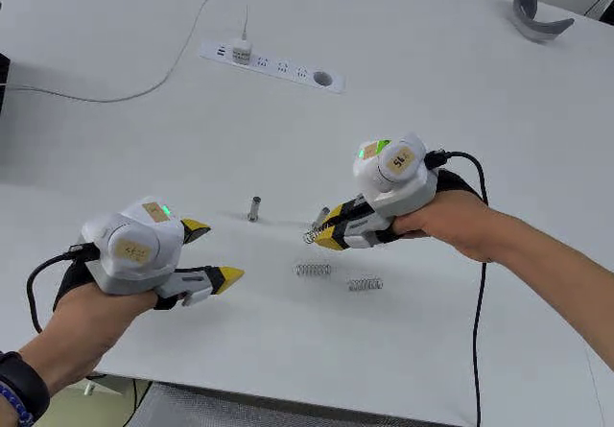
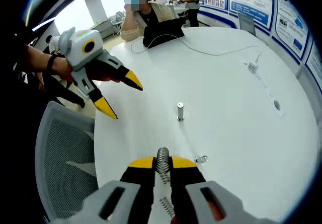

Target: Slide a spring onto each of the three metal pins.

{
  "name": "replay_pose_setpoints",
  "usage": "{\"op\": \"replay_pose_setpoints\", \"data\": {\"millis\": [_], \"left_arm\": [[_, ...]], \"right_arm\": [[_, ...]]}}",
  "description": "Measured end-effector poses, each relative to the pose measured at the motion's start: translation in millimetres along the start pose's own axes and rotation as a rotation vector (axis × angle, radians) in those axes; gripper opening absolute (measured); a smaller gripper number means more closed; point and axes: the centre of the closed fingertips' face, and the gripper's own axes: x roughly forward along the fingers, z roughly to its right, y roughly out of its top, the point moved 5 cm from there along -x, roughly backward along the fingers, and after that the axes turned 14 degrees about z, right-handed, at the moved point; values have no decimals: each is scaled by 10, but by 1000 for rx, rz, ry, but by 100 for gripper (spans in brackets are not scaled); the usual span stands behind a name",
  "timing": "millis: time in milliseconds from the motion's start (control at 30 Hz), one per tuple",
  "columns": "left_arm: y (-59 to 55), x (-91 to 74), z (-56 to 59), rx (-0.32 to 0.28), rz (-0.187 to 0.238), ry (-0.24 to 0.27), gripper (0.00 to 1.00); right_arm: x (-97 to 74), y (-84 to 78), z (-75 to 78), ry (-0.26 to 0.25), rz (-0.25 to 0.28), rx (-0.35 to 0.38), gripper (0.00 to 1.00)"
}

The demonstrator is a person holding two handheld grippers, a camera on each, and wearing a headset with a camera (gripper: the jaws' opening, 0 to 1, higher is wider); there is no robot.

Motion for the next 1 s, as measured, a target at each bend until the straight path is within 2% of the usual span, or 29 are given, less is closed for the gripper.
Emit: {"op": "replay_pose_setpoints", "data": {"millis": [133,633,1000], "left_arm": [[-11,-28,-46,-9,-2,13,52],[-33,-105,-104,-20,-6,27,56],[-58,-163,-144,-28,-6,44,59]], "right_arm": [[57,61,71,0,-12,-12,12],[253,298,305,-9,-59,-46,12],[393,445,347,13,-71,-74,12]]}}
